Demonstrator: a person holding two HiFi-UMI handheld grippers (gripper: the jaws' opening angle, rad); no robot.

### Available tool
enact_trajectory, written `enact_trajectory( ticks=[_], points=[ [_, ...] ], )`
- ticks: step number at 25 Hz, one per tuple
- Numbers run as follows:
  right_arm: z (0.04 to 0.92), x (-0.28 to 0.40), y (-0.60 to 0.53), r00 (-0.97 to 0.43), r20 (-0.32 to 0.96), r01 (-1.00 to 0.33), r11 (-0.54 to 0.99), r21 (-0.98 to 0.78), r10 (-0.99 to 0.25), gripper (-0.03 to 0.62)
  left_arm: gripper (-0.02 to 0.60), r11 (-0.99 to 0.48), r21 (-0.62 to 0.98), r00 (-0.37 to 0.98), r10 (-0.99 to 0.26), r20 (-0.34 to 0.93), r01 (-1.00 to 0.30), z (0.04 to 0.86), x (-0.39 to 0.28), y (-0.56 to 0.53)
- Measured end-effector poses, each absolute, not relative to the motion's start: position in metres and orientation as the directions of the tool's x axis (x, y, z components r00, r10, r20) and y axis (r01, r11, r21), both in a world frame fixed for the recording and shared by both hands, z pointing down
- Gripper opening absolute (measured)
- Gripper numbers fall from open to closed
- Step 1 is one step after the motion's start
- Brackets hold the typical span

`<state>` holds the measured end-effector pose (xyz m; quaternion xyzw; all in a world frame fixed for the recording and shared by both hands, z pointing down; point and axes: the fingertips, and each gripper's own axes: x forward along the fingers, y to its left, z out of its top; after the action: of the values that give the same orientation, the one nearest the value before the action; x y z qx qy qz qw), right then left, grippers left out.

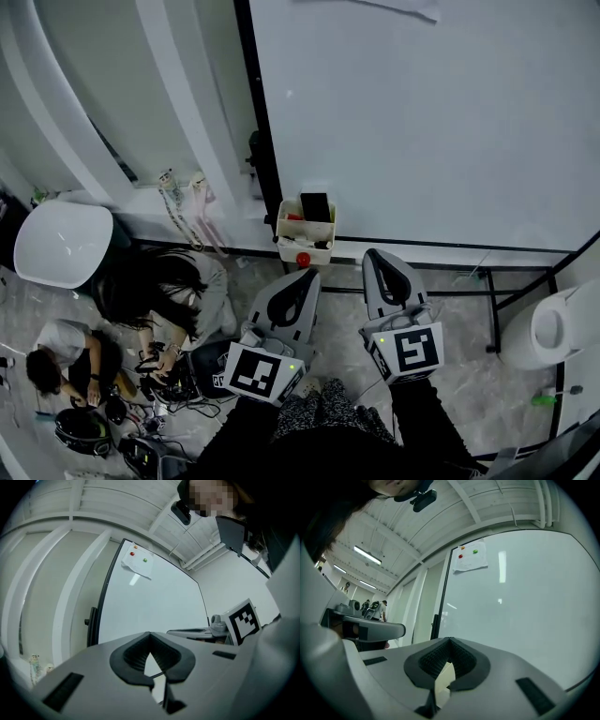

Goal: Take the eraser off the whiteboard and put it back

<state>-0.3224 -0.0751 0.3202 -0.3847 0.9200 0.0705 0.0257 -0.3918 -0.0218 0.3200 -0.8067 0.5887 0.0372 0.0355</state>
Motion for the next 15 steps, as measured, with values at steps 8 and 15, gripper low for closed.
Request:
enact_trajectory(
  ticks=[8, 15],
  points=[
    [0.322, -0.291, -0.055, -0.706, -0.093, -0.708, 0.697, 0.115, -0.702, 0.011, 0.006, -0.3, -0.021, 0.3, -0.948, -0.106, -0.954, 0.32, -0.362, -0.002],
    [0.316, -0.272, -0.037, -0.707, -0.104, -0.708, 0.696, 0.12, -0.7, 0.011, 0.005, -0.291, -0.02, 0.291, -0.95, -0.109, -0.957, 0.318, -0.345, 0.014]
  ],
)
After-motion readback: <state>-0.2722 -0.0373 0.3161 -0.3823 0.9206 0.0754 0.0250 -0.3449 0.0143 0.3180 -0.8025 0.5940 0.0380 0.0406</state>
